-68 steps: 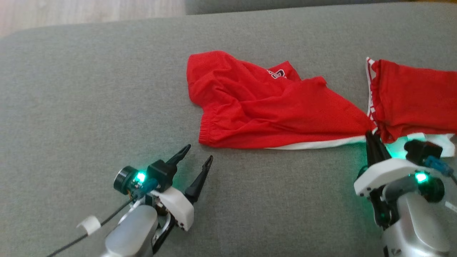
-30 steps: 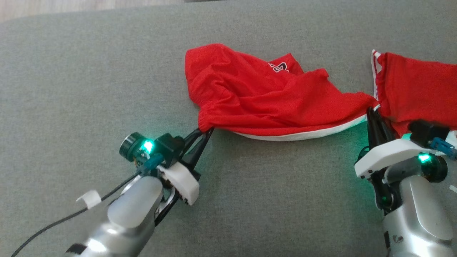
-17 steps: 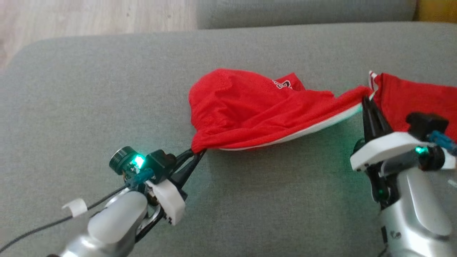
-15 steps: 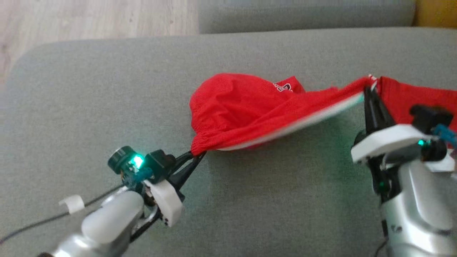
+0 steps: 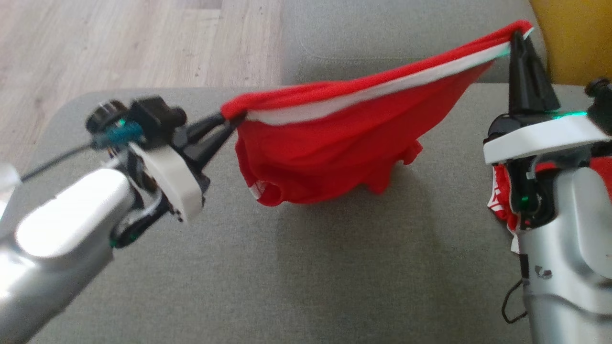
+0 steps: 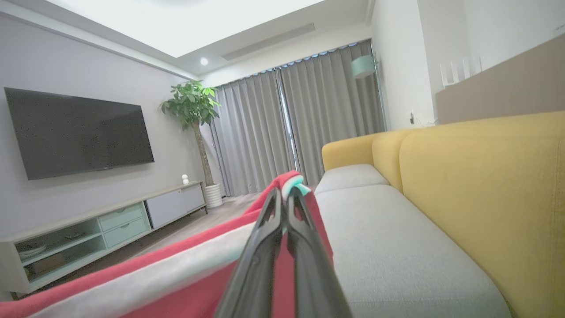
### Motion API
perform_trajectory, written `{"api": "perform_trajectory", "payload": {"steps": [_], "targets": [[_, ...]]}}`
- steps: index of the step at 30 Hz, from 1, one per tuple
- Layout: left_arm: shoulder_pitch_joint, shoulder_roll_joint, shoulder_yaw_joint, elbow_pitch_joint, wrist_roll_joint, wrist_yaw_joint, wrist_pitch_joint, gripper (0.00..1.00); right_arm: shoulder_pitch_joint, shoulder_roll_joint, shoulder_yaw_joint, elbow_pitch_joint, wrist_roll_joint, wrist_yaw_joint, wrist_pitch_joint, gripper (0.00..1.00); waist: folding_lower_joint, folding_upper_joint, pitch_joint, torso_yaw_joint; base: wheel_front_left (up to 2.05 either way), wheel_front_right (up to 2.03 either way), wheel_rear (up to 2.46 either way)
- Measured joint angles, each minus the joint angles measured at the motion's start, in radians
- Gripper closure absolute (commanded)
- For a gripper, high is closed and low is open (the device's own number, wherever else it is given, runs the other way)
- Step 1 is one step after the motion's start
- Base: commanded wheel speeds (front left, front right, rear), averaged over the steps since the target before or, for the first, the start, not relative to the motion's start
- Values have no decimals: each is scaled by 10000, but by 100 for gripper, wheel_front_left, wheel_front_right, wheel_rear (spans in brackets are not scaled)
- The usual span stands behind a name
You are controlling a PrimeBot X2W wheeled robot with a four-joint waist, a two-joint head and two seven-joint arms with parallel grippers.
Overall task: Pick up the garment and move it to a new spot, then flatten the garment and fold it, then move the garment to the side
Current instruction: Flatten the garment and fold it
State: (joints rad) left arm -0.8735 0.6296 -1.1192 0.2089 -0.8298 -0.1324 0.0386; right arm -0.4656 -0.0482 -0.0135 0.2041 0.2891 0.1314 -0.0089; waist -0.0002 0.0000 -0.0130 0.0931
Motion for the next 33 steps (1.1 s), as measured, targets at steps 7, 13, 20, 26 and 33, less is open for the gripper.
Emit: {"api": "perform_trajectory", "payload": {"steps": [7,13,20,26,33], "targets": [[-244,552,470,-1145,-786,209,627,100,298,0,-15,-1317,12,0,102,100,1,0,-289,-23,0,0,0],[131,1220,587,-2780,-1271,986,890,100,1464,2,-226,-2598,109,0,591,100,1,0,-348,-120,0,0,0],[664,1695,872,-4219,-1910,1651,1327,100,1804,4,-405,-3584,46,0,1348,100,1,0,-80,-220,0,0,0],[-281,1522,1170,-3156,-2013,1377,1724,100,-29,-2,-389,-2504,428,0,1590,100,3,0,768,-351,0,0,0],[-3127,491,1866,-90,-1486,422,1361,100,-4561,-33,81,518,391,0,535,100,6,0,2502,-577,0,0,0]]}}
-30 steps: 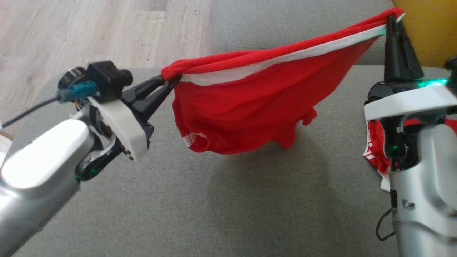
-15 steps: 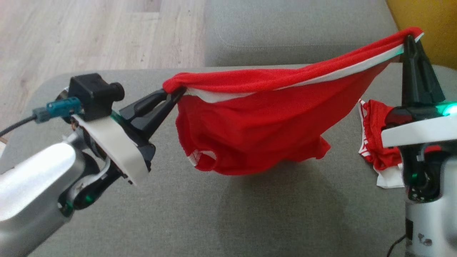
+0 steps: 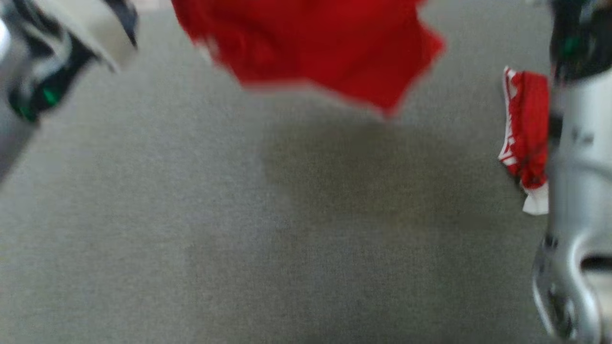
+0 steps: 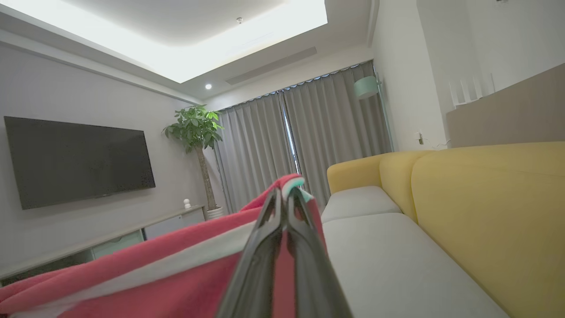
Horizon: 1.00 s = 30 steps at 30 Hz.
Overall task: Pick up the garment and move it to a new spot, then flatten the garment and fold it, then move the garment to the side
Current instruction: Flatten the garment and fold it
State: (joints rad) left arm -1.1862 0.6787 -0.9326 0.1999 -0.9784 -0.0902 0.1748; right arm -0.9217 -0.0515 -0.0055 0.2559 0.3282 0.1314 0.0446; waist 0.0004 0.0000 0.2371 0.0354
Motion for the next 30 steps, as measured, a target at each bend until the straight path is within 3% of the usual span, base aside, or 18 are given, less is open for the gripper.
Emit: {"api": "perform_trajectory", "payload": {"steps": [6,11,15,16,22,30], "targets": [[-1787,-970,215,2451,736,-336,-1310,100,-2614,-52,59,3103,-90,0,-1745,100,2,0,1305,-205,0,0,0],[-2046,-1569,61,3827,922,-422,-2508,100,-3033,-77,543,5241,88,0,-2546,100,0,-1,2015,-323,0,0,0],[-1700,-1927,-894,4065,734,-420,-2832,100,-2891,-105,717,6930,470,0,-2648,100,-1,-1,2224,-277,0,0,0],[-1346,-1933,-1555,3985,667,-420,-2922,100,-2716,-161,863,7528,702,0,-2686,100,-5,0,2215,-211,0,0,0],[-83,-1557,-3317,3382,104,-422,-3187,100,-1958,-182,1360,8546,828,0,-2767,100,-5,0,1909,-88,0,0,0],[1224,-945,-3770,2374,155,-420,-3256,100,-1121,-180,1624,8962,945,0,-2836,100,-6,0,1046,-19,0,0,0]]}}
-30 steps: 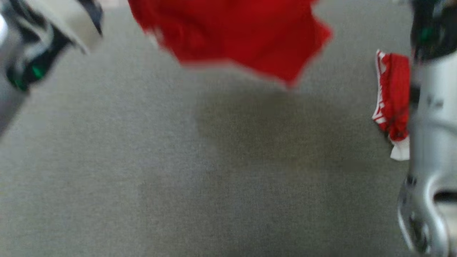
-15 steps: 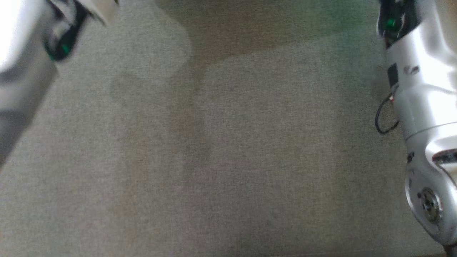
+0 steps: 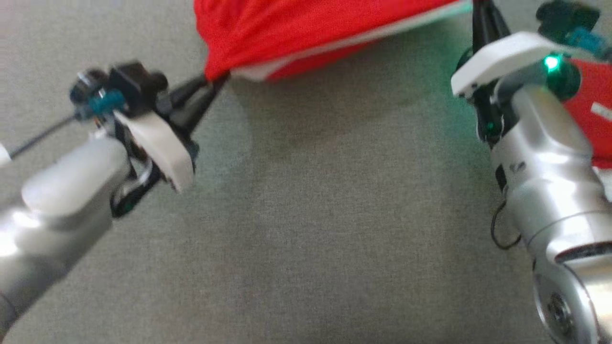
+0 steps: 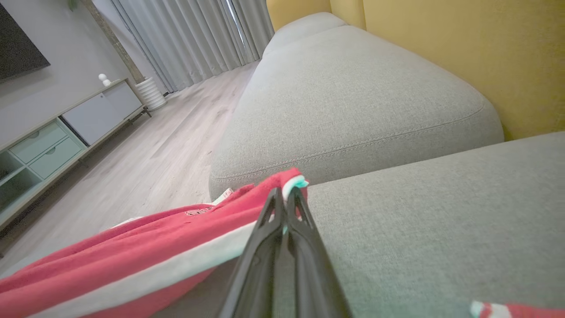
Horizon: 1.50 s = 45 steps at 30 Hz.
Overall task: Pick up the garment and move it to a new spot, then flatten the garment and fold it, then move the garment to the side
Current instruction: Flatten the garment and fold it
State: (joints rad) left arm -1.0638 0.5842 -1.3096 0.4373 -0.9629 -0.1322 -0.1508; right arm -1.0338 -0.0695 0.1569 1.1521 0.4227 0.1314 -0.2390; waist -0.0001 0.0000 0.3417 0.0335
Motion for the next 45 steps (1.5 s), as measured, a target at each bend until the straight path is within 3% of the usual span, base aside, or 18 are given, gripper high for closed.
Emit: {"api": "perform_trajectory", "payload": {"steps": [12,21,27,34,40,45], "targets": [[1905,10,-132,-537,477,8,-138,100,2005,-90,-236,33,19,0,255,100,-1,0,-1444,42,0,0,0],[3483,-140,-140,-1536,476,694,-184,100,4238,-441,-800,-1306,593,0,865,100,0,0,-2614,-36,0,0,0],[4518,-226,-144,-2683,685,1158,146,100,6253,-683,-1546,-3068,627,0,1569,100,-1,0,-3326,2,0,0,0],[4969,-332,-151,-3804,825,1687,470,100,8253,-493,-3216,-6495,-92,0,3135,100,1,1,-3473,241,0,0,0],[4944,-303,71,-3916,746,1850,525,100,8426,65,-3689,-9304,-1151,0,4869,100,2,1,-3056,450,0,0,0],[4651,-307,226,-3866,579,1749,516,100,7929,201,-3618,-9979,-1818,0,5741,100,2,0,-2624,720,0,0,0]]}}
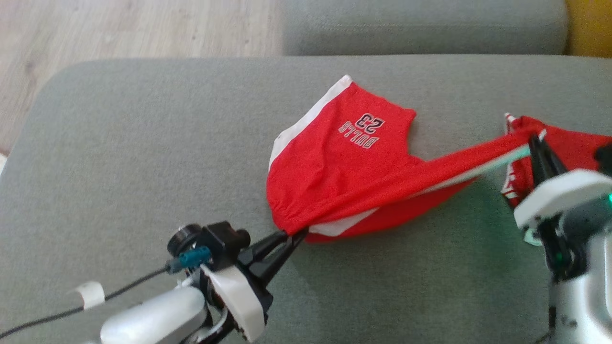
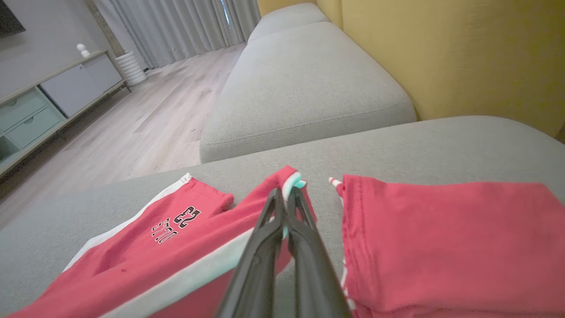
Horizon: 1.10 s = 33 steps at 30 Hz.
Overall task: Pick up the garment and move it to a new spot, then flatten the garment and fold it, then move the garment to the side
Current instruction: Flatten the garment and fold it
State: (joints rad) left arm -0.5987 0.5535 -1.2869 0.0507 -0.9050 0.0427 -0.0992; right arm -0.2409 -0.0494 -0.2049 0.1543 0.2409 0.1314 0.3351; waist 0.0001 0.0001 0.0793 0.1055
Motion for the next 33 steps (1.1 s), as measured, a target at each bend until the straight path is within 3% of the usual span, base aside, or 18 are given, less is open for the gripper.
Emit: {"api": "perform_trajectory", "payload": {"steps": [7,18,33], "targets": [[-352,-159,259,466,-213,-263,-4,100,-1824,8,506,683,-416,0,364,100,1,0,550,567,0,0,0],[-1029,-953,355,1542,-389,-855,-107,100,-4153,-25,999,3532,-1521,0,401,100,1,0,1338,1676,0,0,0],[-2057,-2132,441,3296,-449,-1413,-357,100,-6890,-203,38,6694,-3551,0,-807,100,1,-1,2450,2571,0,0,0]]}}
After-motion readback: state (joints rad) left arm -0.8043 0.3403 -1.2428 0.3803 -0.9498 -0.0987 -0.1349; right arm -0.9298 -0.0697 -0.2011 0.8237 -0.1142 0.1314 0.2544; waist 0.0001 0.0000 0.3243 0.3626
